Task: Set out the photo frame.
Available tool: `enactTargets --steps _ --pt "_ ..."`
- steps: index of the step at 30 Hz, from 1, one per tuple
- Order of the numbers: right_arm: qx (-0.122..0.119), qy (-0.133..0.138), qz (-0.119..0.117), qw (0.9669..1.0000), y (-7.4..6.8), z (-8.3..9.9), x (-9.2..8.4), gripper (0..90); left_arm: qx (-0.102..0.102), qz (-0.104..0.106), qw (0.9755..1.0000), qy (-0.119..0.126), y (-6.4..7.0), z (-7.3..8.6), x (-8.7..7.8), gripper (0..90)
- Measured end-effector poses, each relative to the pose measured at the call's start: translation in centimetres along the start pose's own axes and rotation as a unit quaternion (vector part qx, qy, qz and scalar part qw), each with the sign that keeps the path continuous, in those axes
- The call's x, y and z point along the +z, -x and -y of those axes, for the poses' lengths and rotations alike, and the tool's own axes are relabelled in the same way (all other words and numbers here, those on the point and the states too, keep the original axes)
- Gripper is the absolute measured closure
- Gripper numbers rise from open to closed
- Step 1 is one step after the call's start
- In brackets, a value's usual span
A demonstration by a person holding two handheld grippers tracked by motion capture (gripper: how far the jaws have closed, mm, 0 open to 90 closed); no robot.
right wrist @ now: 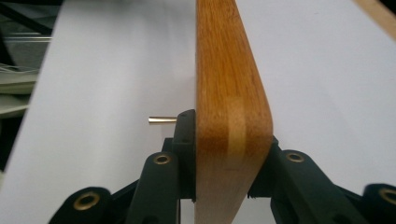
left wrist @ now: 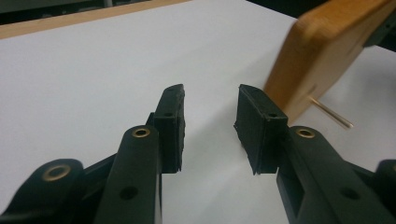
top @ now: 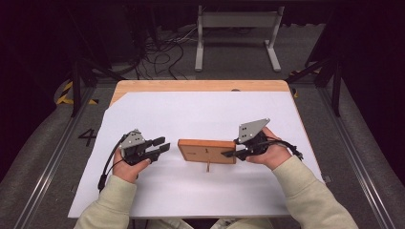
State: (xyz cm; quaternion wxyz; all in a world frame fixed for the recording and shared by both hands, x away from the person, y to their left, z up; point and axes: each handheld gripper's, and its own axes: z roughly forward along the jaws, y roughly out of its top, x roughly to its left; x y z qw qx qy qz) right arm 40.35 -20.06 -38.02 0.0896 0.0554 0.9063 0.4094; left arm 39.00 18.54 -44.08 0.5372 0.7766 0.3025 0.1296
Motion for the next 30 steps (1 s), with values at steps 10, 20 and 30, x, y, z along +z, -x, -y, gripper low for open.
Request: enactTargets --steps 10,20,30 --pt "-0.109 -0.053 0.046 0.9916 -0.5 1.9 0.0 69.7 -0.001 0.002 0.9999 -0.014 0.1 0.5 0.6 61.0" --pt "-0.086 -0.045 0.056 0.9937 -2.1 1.9 -1.0 59.9 0.002 -0.007 0.9999 -0.010 0.3 0.8 0.3 60.9" --pt "-0.023 -0.018 0.084 0.9961 -2.4 3.1 -2.2 47.6 0.010 -0.019 0.9997 -0.013 0.5 1.1 -0.2 57.3"
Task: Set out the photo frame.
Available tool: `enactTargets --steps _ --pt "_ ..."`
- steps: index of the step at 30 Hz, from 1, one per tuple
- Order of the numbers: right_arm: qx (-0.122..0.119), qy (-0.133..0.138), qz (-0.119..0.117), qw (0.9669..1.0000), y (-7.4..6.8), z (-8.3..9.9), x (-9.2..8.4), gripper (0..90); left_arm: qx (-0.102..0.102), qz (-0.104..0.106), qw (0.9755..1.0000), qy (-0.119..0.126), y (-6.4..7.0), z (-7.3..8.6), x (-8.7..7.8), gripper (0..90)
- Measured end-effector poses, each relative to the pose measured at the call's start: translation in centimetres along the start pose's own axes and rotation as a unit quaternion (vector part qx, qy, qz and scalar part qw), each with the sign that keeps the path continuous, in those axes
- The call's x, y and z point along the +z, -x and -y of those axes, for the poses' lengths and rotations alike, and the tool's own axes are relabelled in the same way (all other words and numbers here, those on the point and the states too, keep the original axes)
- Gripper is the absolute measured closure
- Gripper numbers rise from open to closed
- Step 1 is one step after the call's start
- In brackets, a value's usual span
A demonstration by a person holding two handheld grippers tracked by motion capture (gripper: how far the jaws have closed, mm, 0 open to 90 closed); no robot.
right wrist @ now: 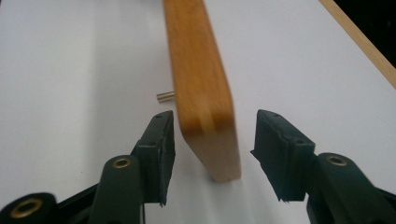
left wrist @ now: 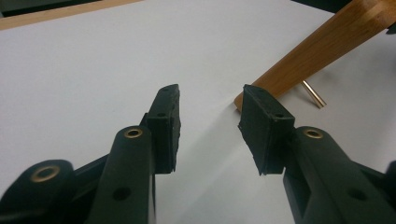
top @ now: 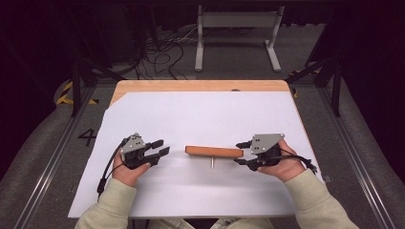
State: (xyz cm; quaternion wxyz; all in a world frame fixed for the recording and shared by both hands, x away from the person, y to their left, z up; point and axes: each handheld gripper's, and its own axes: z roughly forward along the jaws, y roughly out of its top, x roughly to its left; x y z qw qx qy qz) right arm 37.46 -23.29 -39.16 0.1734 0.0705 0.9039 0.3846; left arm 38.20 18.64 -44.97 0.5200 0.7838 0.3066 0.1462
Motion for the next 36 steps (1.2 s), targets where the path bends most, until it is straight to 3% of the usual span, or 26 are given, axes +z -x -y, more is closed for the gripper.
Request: enactTargets --steps 3,5,10,14,18,20,28,36 --pt "0.031 -0.018 0.030 0.9989 -0.2 0.9 -1.1 47.8 0.005 -0.011 0.9999 -0.003 0.0 0.0 -0.3 55.9" --pt "0.039 -0.018 0.036 0.9984 -0.1 1.2 -1.4 50.2 0.003 -0.013 0.9999 -0.004 0.0 0.0 -0.4 55.6" --pt "0.078 -0.016 0.062 0.9949 -0.1 2.4 -2.5 69.9 0.005 -0.025 0.9997 -0.005 0.1 -0.1 -0.8 55.1" --pt "0.096 -0.011 0.105 0.9897 0.1 2.9 -2.5 78.4 0.004 -0.038 0.9993 -0.003 0.0 -0.1 -0.9 52.8" --pt "0.118 -0.001 0.128 0.9847 0.2 3.2 -2.3 86.3 0.006 -0.053 0.9985 -0.008 -0.2 -0.1 -1.0 51.2" --pt "0.130 -0.001 0.126 0.9835 0.3 3.2 -2.0 89.8 0.001 -0.056 0.9984 -0.006 -0.2 -0.1 -1.1 50.8" --pt "0.146 -0.014 0.107 0.9834 1.0 3.2 -0.2 90.0 0.000 -0.064 0.9979 -0.015 -0.4 -0.1 -1.1 49.3" --pt "0.139 -0.032 0.089 0.9857 1.1 3.5 1.5 90.0 0.003 -0.063 0.9978 -0.021 -0.4 -0.1 -1.0 48.5"
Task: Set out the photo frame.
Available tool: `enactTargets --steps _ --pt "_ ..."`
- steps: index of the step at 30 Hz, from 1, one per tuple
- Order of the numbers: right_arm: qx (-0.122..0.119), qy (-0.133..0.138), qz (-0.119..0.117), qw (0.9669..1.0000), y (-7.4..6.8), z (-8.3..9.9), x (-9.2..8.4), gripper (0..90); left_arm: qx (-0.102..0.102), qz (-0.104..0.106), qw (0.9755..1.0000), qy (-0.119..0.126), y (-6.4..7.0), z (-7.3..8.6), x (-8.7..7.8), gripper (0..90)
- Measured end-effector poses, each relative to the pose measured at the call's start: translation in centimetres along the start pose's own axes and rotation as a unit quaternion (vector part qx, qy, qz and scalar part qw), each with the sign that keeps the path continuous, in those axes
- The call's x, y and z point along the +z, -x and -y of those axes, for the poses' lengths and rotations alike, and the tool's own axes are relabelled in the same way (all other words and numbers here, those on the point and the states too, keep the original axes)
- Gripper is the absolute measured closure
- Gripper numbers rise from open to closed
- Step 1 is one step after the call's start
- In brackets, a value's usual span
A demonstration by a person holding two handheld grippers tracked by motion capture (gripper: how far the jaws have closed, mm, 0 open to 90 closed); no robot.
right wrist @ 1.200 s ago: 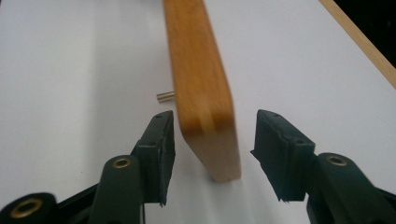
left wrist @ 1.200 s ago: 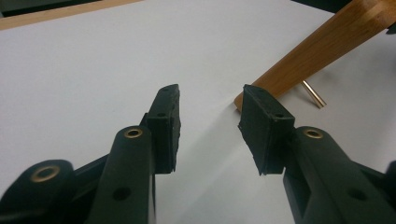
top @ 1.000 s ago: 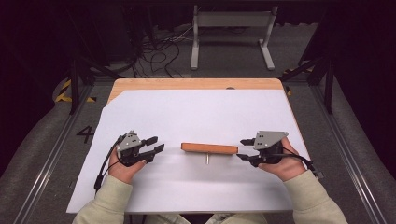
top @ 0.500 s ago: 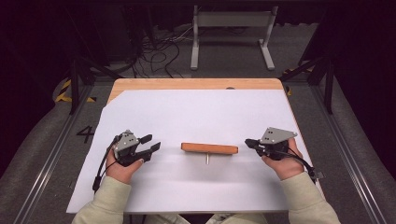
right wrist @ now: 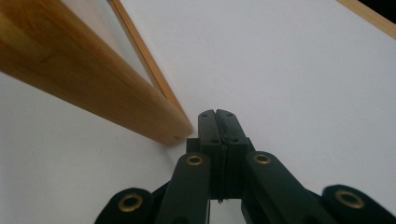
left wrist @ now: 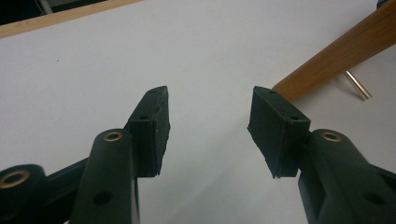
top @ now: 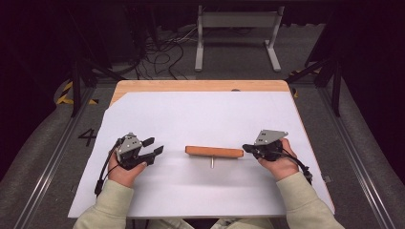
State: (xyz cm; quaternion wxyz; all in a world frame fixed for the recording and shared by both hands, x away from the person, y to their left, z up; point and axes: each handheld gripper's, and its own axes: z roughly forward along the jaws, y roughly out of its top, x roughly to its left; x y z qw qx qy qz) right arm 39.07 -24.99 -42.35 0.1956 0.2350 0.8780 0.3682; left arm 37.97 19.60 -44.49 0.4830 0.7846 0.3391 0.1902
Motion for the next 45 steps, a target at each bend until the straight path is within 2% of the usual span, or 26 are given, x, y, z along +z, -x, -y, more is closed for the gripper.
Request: enactTargets --steps 5,6,9,14,22,29,41,45 --pt "-0.012 -0.001 -0.013 0.9998 -0.4 -0.1 0.5 90.0 0.002 0.005 1.0000 0.000 0.1 0.0 0.0 51.8" --pt "-0.022 0.001 -0.020 0.9995 -0.6 -0.2 0.6 90.0 0.002 0.005 1.0000 -0.001 0.1 0.0 0.0 52.1" --pt "-0.033 -0.004 -0.015 0.9993 -0.8 -0.3 0.7 90.0 0.002 0.006 1.0000 0.000 0.1 0.0 0.0 52.2" --pt "-0.047 -0.009 -0.017 0.9987 -1.0 -0.4 0.5 90.0 0.003 0.006 1.0000 -0.001 0.1 0.0 0.0 52.4" --pt "-0.060 -0.025 -0.044 0.9969 -2.1 -0.3 -0.6 90.0 0.004 0.009 0.9999 -0.002 0.1 0.0 0.1 52.5" --pt "-0.081 -0.036 -0.073 0.9934 -3.6 -0.4 -1.1 90.0 0.002 0.010 0.9999 -0.003 0.1 0.1 0.1 52.2" --pt "-0.097 -0.043 -0.122 0.9869 -6.0 -0.6 -1.3 90.0 0.001 0.009 0.9999 -0.005 0.1 0.1 0.2 52.0" --pt "-0.099 -0.046 -0.129 0.9856 -6.5 -0.6 -1.0 90.0 0.001 0.010 0.9999 -0.004 0.2 0.1 0.2 51.9"
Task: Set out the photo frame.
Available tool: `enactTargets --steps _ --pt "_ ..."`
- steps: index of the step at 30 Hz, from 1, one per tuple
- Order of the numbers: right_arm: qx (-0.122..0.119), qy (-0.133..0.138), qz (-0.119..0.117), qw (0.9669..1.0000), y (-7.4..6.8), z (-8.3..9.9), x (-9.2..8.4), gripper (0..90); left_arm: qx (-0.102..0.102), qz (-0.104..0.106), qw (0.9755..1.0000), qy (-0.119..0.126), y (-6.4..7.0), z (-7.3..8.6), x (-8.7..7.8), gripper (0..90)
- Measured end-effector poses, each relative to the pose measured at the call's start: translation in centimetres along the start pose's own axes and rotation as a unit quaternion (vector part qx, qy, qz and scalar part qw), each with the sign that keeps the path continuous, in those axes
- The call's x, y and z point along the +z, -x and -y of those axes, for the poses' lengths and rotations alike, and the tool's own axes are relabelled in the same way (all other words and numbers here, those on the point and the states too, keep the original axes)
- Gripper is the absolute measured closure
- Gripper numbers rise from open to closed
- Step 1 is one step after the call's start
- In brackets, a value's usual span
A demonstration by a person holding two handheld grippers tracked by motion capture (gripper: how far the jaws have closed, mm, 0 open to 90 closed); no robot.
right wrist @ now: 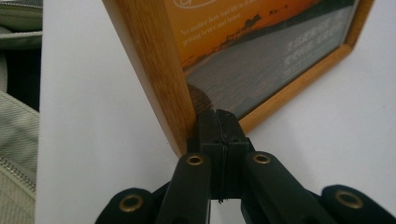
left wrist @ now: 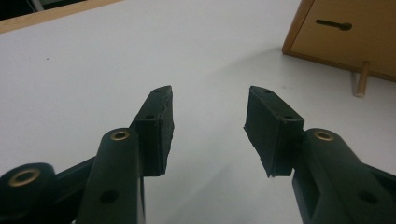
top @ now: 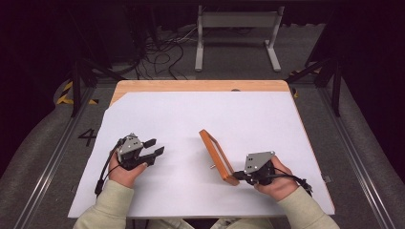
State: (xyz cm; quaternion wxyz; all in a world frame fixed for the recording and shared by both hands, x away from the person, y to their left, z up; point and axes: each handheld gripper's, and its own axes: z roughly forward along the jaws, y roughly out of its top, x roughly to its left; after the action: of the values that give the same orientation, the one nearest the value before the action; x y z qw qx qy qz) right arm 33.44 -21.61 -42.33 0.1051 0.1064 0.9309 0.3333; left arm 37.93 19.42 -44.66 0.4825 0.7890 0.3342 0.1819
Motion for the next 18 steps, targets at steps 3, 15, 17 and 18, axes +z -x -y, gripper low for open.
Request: enactTargets --steps 3,15,17,18 --pt "-0.001 -0.001 -0.008 1.0000 -0.3 -0.1 0.2 90.0 0.002 0.000 1.0000 0.000 0.0 0.0 0.0 51.9" --pt "-0.017 -0.010 -0.054 0.9983 -1.8 -0.7 1.5 90.0 0.003 0.000 1.0000 0.000 0.0 0.0 0.0 51.8" --pt "-0.020 -0.009 -0.060 0.9980 -2.0 -0.8 1.8 90.0 0.002 0.000 1.0000 0.000 0.0 0.0 0.0 51.8" --pt "-0.021 -0.009 -0.061 0.9979 -2.1 -0.8 1.8 90.0 0.002 0.000 1.0000 0.001 0.0 0.0 0.0 51.8"
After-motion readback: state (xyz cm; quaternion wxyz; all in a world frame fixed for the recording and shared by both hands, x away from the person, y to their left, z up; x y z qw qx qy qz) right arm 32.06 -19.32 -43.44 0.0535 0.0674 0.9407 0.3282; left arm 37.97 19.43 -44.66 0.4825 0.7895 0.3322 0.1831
